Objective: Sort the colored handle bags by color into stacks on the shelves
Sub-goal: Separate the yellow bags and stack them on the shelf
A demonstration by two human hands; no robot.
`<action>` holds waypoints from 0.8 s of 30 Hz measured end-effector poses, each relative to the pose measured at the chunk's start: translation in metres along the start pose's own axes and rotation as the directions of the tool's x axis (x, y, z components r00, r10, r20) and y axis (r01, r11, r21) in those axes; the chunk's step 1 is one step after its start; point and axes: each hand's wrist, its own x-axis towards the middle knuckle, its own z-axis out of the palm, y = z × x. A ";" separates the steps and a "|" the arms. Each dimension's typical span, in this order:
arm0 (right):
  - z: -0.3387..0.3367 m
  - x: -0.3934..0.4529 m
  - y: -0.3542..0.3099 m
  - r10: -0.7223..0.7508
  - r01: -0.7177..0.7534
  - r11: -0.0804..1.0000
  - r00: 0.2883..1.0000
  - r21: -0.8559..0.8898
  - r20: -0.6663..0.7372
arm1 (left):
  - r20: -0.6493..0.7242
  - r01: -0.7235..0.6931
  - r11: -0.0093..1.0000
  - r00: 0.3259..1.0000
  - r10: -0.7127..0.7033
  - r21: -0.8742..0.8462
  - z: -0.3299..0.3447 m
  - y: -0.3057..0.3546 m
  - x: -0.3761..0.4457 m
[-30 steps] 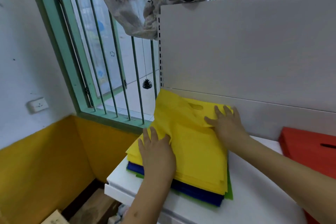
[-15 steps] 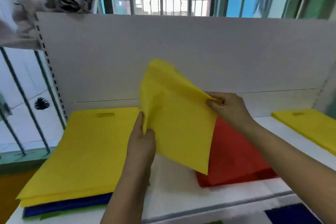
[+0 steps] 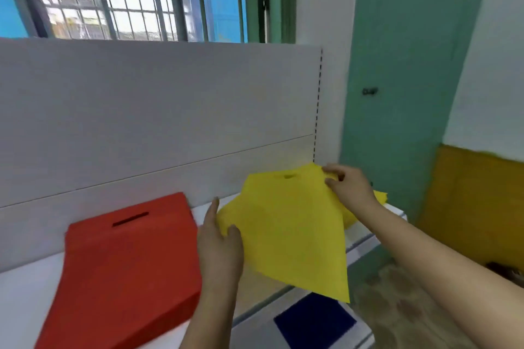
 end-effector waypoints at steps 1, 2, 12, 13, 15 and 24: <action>-0.008 0.009 0.019 0.016 -0.016 1.000 1.000 -0.010 -0.002 | 0.022 0.015 1.000 1.000 -0.016 0.014 0.021 -0.001 0.001; -0.015 0.018 0.037 0.033 -0.034 0.999 0.999 -0.017 -0.003 | 0.041 0.037 0.998 0.998 -0.039 0.041 0.040 -0.001 0.001; -0.019 0.132 0.130 0.079 -0.078 0.997 0.993 -0.010 0.086 | 0.237 0.024 0.822 0.953 -0.192 0.569 0.141 -0.023 0.038; -0.015 0.142 0.133 0.064 -0.061 0.998 0.992 -0.026 0.108 | 0.262 0.021 0.783 0.936 -0.233 0.622 0.145 -0.025 0.045; -0.006 0.167 0.138 0.040 -0.030 0.998 0.986 -0.060 0.163 | 0.292 0.004 0.706 0.909 -0.298 0.708 0.154 -0.024 0.061; 0.050 0.263 0.154 -0.022 0.112 0.971 0.922 -0.213 0.386 | 0.305 0.071 0.674 0.854 -0.422 0.735 0.192 -0.007 0.132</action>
